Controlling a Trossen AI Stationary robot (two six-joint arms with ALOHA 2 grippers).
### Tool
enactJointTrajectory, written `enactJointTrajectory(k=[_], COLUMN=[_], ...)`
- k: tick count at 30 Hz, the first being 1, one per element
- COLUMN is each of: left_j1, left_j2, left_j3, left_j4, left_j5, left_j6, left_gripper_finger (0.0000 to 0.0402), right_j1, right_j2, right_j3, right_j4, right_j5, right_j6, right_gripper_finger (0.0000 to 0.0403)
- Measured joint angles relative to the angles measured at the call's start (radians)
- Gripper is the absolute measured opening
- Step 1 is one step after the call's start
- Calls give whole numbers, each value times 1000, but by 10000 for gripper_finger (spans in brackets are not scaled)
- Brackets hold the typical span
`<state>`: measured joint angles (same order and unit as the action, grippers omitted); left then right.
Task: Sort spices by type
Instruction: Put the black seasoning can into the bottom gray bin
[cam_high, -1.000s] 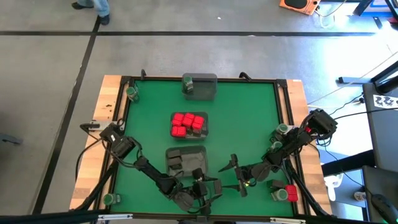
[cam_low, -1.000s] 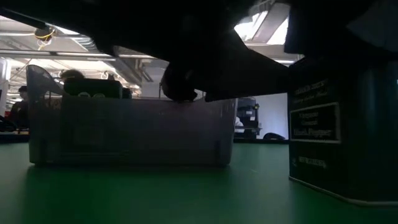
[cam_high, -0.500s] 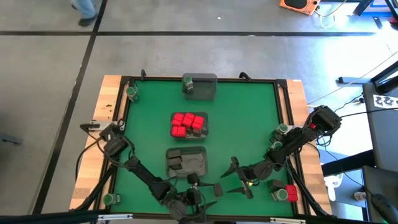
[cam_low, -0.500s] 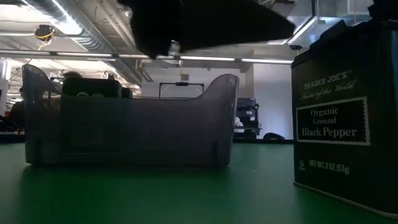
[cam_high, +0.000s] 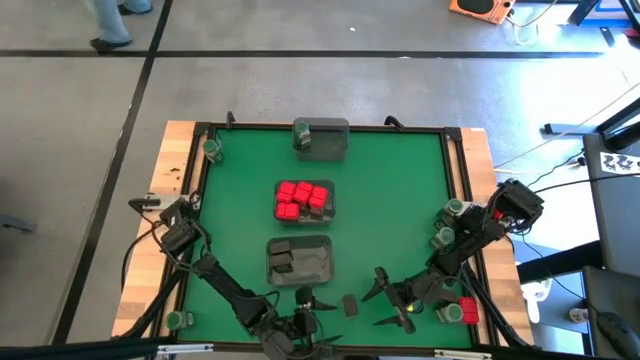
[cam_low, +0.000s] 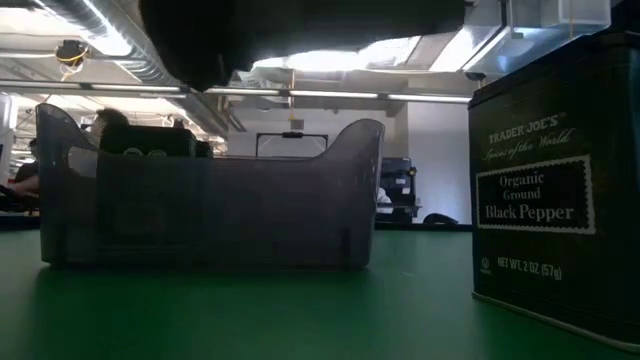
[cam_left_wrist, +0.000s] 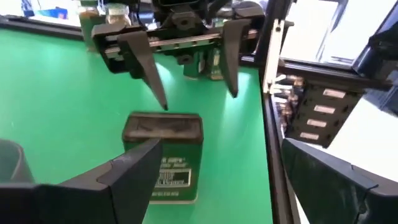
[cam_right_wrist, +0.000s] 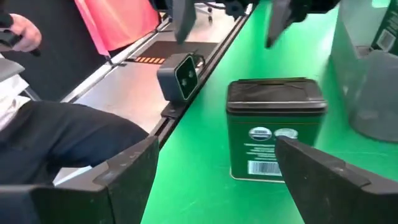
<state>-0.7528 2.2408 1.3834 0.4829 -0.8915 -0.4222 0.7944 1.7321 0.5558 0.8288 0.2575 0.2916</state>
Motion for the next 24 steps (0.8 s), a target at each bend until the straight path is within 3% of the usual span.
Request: enactJointTrajectory(k=[5,9,18,24], left_j1=[26,43,55,56], left_j2=[0,0,-1,-1], left_j3=[0,0,0,0], left_j4=[-107,-169,-214,-214], left_j5=[11,71,80,80], left_j6=[-105,-206,-238,-259], left_gripper_finger=[326,326,326,326], right_j1=[-3,-3,-3,-3], right_j2=[82,127,152,152], right_j3=[56,94,130,130], right_j4=[-2,-23,-60,-104], right_j5=[88,88,326,407], right_j6=[-4,-9,16,17], right_gripper_finger=[319,319,319,319])
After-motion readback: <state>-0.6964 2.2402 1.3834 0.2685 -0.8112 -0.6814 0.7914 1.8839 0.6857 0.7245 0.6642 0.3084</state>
